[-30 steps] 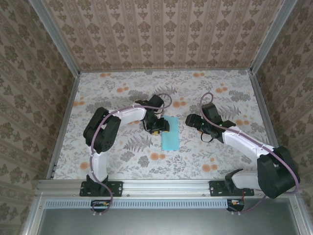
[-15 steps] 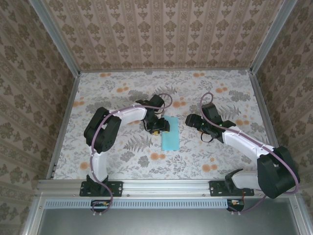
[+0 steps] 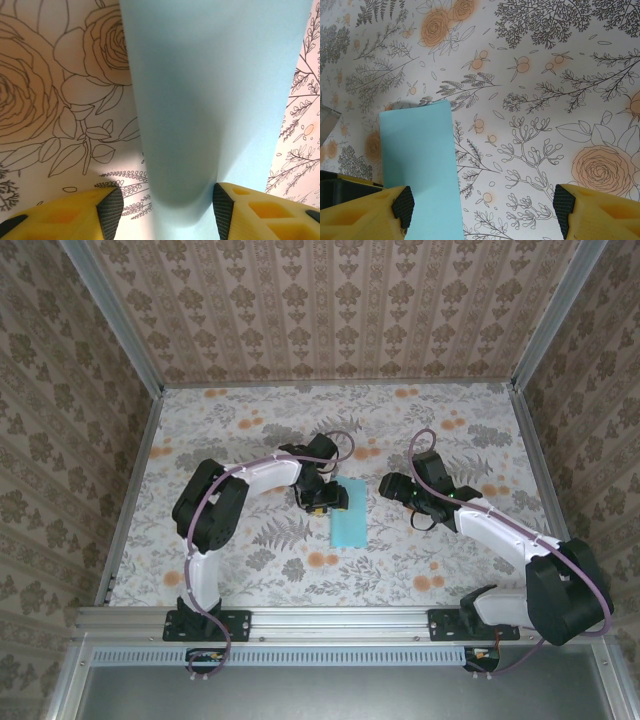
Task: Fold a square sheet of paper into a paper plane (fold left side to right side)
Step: First fold in half a square sheet of paper at the center of the table.
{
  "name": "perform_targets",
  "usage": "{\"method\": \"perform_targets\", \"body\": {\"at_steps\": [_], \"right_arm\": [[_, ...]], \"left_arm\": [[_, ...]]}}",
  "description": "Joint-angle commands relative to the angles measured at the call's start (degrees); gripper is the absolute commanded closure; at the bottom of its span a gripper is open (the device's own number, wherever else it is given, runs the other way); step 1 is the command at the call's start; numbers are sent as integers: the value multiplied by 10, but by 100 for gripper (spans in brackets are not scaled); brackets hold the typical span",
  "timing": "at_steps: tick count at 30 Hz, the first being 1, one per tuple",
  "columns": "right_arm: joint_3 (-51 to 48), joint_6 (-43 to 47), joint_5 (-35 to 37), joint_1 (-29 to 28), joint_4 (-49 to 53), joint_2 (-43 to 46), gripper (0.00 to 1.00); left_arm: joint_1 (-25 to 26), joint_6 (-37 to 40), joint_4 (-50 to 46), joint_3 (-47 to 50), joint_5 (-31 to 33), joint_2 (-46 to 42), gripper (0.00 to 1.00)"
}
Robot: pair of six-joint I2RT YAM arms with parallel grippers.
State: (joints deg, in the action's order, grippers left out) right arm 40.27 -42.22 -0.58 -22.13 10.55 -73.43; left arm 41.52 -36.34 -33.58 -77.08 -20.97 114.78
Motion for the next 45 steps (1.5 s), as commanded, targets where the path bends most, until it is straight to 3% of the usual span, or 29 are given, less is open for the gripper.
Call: {"method": "perform_targets", "body": {"at_steps": [1,45], "right_arm": [[-6,-1,1,2,4,2,23],[-5,-1,-8,2,-4,-10,23]], "left_arm": [[22,1,33,29,-11,55,46],[15,-4,45,39,-19,55,48]]}}
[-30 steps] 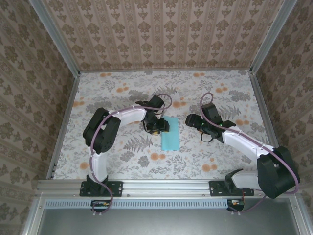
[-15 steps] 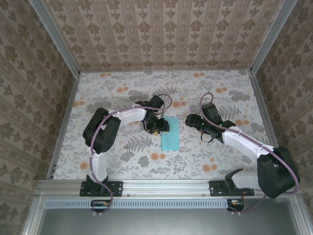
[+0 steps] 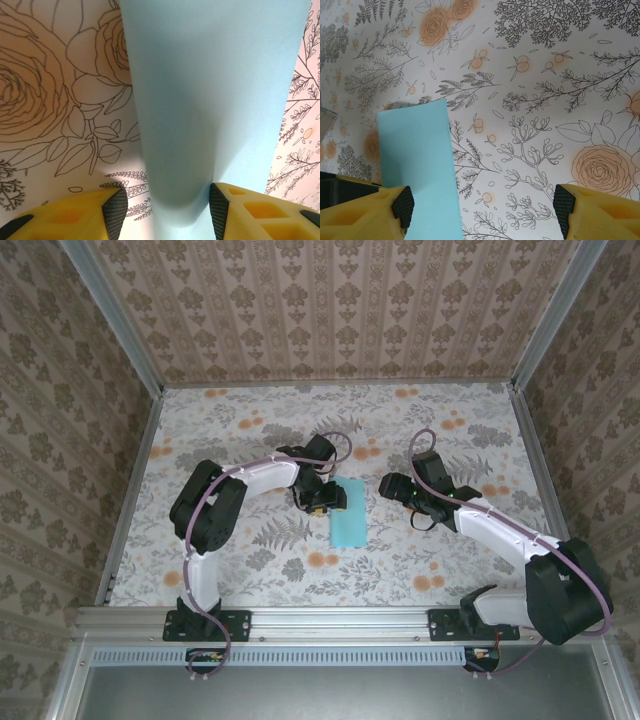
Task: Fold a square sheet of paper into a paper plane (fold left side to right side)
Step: First fold in half a square sheet of paper at the center of the table.
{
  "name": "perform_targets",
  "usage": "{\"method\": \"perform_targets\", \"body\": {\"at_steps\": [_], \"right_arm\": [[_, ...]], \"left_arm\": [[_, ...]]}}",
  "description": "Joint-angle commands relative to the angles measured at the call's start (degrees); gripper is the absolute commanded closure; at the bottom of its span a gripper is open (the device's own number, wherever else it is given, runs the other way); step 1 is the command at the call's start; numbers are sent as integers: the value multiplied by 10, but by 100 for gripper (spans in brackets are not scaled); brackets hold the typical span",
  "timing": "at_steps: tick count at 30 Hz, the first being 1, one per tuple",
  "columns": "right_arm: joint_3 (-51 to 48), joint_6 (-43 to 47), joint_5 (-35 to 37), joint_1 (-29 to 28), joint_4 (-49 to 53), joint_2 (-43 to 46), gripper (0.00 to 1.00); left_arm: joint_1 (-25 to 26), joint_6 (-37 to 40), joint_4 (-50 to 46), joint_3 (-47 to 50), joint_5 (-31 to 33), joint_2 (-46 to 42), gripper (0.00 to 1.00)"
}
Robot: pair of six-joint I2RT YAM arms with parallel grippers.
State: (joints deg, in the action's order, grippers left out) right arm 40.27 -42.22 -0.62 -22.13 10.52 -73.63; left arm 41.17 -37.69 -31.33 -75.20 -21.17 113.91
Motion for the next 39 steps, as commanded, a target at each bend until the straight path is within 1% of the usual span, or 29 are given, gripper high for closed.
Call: {"method": "perform_targets", "body": {"at_steps": [1,16,39], "right_arm": [[-5,-1,-9,2,-4,-8,23],[-6,-2,-10,2,-4,-10,23],[-8,-4,-12,2,-7,-10,23]], "left_arm": [[19,10,22,20,-17,65,48],[23,16,15,12,-17,69,46],[24,22,6,12,-11,68,46]]}}
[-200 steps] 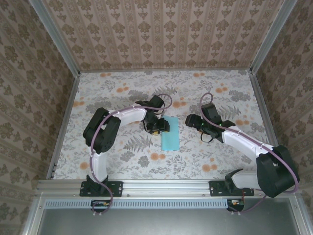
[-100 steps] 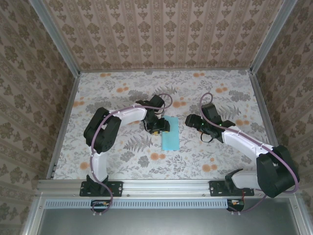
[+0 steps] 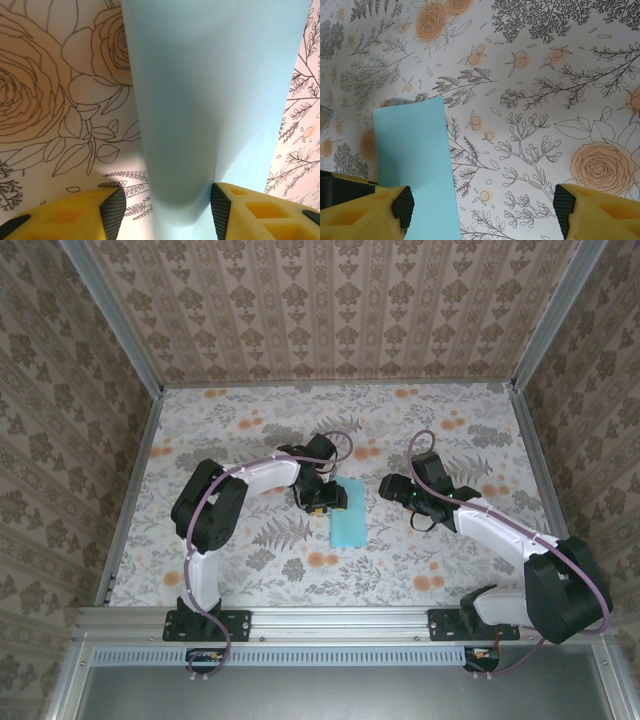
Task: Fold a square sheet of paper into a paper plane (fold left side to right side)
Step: First fold in half a square sheet of paper at the center of the table, then hold the square sheet of paper at the center of the table.
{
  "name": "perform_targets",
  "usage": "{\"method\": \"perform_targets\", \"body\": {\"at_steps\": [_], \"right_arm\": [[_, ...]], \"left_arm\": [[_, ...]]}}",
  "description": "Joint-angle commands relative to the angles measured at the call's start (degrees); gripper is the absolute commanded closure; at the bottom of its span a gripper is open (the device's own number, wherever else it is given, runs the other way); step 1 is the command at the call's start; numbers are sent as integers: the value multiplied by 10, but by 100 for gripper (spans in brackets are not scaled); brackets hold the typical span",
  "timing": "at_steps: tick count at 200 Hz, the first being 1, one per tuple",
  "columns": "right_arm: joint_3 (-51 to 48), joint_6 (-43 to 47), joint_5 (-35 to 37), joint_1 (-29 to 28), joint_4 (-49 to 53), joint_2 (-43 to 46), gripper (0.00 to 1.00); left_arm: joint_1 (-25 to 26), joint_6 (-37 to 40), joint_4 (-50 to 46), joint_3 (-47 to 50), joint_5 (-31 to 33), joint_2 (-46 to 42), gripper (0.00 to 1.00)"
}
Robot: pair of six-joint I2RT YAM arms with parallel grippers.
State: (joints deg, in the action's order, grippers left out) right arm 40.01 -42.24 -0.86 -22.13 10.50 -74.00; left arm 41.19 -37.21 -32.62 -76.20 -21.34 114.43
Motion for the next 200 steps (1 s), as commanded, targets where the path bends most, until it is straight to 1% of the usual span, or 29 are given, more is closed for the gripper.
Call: {"method": "perform_targets", "body": {"at_steps": [1,120,133,147,159,163,175,200], "right_arm": [[-5,-4,-10,2,-7,-6,23],[-3,-7,-32,2,-21,-20,24],[-3,-9,-47,2,-30,-27,30],[-2,-12,-73,2,-46,-40,38],[1,-16,-105,2,-65,-53,48],[3,-19,-115,1,-71,-73,52],[10,-23,-144,0,-85,-97,61],[32,-23,-186,-12,-100,-143,75]], "left_arm": [[24,18,19,21,-9,62,47],[24,11,15,15,-3,66,46],[24,11,14,15,-3,66,46],[24,11,14,15,-3,66,46],[24,11,14,15,-3,66,46],[24,11,13,15,-2,66,46],[24,11,13,15,-2,65,46],[24,11,12,16,-1,66,46]]}}
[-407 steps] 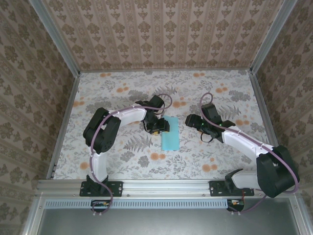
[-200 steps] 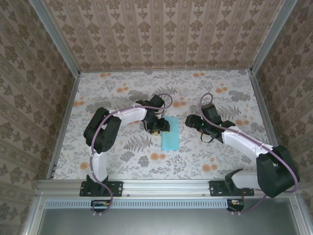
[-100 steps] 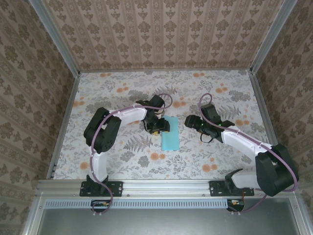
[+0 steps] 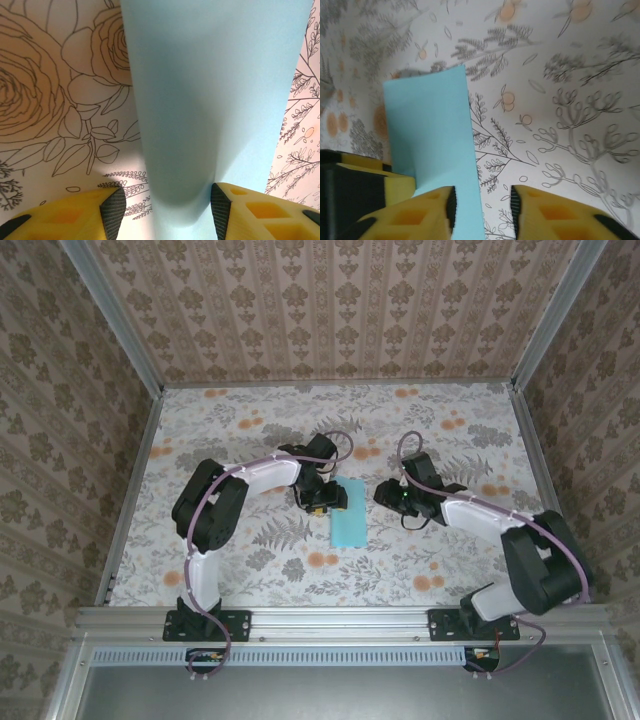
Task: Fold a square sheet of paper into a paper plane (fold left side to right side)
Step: Hold the square sheet of paper at the center of the table.
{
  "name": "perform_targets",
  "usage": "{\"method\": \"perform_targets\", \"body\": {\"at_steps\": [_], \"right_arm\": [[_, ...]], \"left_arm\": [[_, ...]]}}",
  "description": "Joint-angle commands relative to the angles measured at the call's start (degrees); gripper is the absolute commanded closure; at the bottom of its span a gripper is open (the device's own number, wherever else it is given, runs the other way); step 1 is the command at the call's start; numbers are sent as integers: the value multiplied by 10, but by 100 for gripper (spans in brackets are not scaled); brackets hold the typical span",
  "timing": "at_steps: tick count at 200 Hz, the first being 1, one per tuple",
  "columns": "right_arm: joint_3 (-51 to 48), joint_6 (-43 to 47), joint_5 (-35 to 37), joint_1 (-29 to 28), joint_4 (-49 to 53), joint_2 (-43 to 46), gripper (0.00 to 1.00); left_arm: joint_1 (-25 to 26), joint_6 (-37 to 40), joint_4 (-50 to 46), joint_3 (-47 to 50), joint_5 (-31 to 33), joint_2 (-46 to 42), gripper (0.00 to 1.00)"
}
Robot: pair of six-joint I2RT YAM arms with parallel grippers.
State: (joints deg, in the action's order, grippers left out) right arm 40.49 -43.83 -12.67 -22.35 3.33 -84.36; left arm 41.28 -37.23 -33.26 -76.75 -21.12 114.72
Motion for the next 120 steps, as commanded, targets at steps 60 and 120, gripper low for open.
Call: {"method": "perform_targets", "body": {"at_steps": [60,120], "right_arm": [[73,-8,-80,-44,-20,-112,89],[90,-4,-62,-48,30,-148,89]], "left_arm": [[24,11,18,21,-3,63,46],[24,11,18,22,-1,62,46]]}}
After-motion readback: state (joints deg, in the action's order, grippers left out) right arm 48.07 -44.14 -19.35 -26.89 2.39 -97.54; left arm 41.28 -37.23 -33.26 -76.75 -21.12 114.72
